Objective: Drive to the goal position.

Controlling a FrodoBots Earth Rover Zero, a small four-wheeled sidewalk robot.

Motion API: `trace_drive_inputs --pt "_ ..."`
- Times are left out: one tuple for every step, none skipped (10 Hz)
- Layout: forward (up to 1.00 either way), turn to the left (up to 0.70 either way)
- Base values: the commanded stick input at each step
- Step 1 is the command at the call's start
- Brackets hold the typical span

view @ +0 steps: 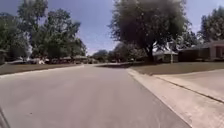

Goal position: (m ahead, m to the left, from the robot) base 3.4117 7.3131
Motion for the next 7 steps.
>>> trace_drive_inputs --pt "0.70 -0.11" --pt "0.70 0.00" --pt "0.70 0.00" --pt "0.70 0.00" --pt "0.70 0.00" --pt "0.70 0.00" --pt "0.70 0.00"
